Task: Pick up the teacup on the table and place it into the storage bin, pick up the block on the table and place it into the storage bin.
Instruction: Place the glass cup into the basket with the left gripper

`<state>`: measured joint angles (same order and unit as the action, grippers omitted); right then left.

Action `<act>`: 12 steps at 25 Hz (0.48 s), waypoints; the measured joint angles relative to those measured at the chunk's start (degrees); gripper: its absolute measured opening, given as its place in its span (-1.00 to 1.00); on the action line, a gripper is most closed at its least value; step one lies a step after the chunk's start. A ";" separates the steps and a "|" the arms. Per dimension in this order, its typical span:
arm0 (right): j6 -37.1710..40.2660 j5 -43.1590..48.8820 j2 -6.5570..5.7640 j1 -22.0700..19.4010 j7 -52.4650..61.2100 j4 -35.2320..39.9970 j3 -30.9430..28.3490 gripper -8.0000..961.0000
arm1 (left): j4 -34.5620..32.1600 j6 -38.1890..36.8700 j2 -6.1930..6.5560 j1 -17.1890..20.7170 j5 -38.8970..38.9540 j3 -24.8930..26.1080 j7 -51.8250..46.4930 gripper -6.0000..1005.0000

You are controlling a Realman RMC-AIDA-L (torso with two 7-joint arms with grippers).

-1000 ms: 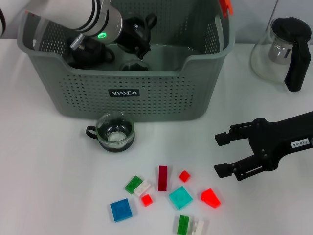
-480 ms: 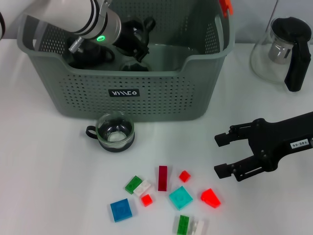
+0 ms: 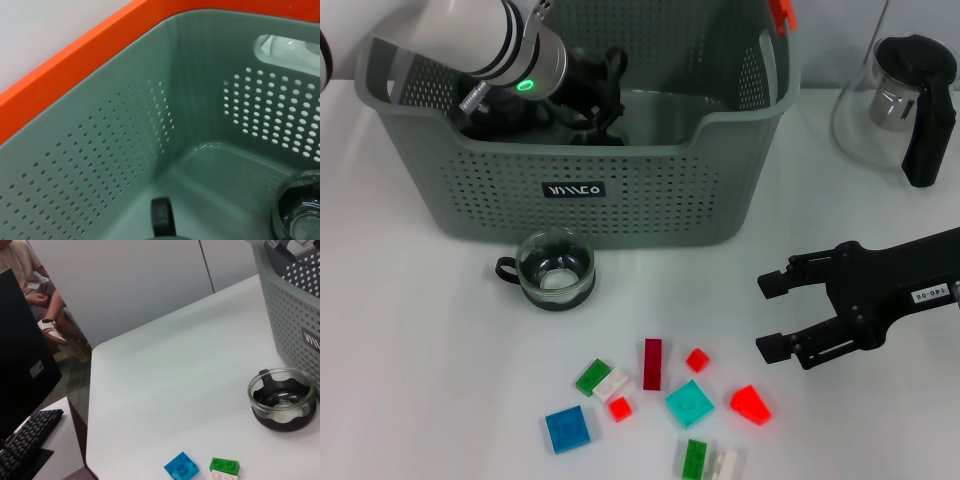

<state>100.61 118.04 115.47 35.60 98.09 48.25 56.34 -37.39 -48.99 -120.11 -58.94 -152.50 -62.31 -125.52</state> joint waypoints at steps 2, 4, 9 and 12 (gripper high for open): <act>0.00 0.00 0.03 0.00 0.00 0.00 0.00 0.93 | -0.03 0.11 -0.04 0.13 -0.03 0.00 -0.02 -0.84; -0.01 0.00 0.03 0.00 0.00 0.00 0.00 0.93 | -0.06 0.16 -0.04 0.22 -0.03 0.00 0.01 -0.74; 0.00 -0.01 0.02 0.00 0.00 0.00 0.00 0.93 | -1.12 0.20 -0.12 0.76 -0.03 -0.01 -0.02 -0.55; 0.01 -0.01 0.02 -0.04 -0.02 0.00 0.00 0.93 | -3.05 -0.11 -0.53 1.58 -0.02 0.04 -0.24 -0.46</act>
<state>100.62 118.03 115.49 35.56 98.07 48.25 56.34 -40.44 -49.10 -120.65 -57.36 -152.52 -62.26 -125.76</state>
